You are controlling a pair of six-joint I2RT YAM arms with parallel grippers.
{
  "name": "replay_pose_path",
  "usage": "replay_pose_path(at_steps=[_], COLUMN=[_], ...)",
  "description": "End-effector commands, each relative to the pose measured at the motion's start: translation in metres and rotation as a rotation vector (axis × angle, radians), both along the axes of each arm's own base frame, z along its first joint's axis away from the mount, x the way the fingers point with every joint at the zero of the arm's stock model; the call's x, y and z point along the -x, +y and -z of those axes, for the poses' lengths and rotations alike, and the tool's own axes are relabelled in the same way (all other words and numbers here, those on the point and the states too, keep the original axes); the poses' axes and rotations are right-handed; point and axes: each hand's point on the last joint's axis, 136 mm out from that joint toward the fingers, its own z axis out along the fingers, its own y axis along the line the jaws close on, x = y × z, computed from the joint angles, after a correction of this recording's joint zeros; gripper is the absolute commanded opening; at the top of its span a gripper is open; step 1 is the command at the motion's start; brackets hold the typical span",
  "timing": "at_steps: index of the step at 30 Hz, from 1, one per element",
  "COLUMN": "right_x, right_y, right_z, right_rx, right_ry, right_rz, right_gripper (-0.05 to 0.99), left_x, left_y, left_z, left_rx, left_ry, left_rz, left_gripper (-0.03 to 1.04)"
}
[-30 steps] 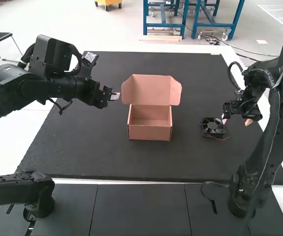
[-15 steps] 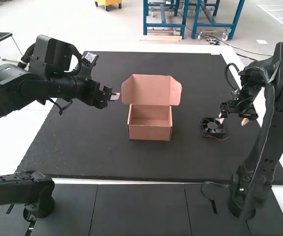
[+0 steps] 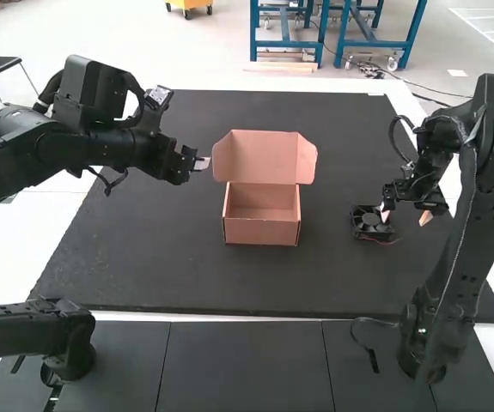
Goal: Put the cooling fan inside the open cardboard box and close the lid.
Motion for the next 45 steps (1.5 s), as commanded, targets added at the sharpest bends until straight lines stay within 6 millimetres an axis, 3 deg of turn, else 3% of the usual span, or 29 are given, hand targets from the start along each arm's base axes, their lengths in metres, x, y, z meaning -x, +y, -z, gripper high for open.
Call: replay_pose_path(at_steps=[1, 12, 25, 45], right_x=[-0.001, 0.008, 0.011, -0.017], right_y=[0.003, 0.004, 0.009, 0.004], right_z=[0.002, 0.017, 0.025, 0.027], right_rx=[0.004, -0.009, -0.033, -0.028], right_ry=[0.011, 0.075, 0.102, 0.073], right_rz=[-0.002, 0.001, 0.017, 0.049], right_gripper=[0.90, 0.89, 0.80, 0.80], left_x=[-0.004, -0.004, -0.004, -0.004], left_y=[0.002, 0.003, 0.003, 0.002], left_z=[-0.018, -0.023, -0.023, -0.024], left_rx=[0.014, 0.018, 0.018, 0.020], left_ry=[-0.043, -0.049, -0.049, -0.052], left_rz=[-0.011, -0.013, -0.011, -0.011], left_gripper=[0.96, 0.96, 0.96, 0.96])
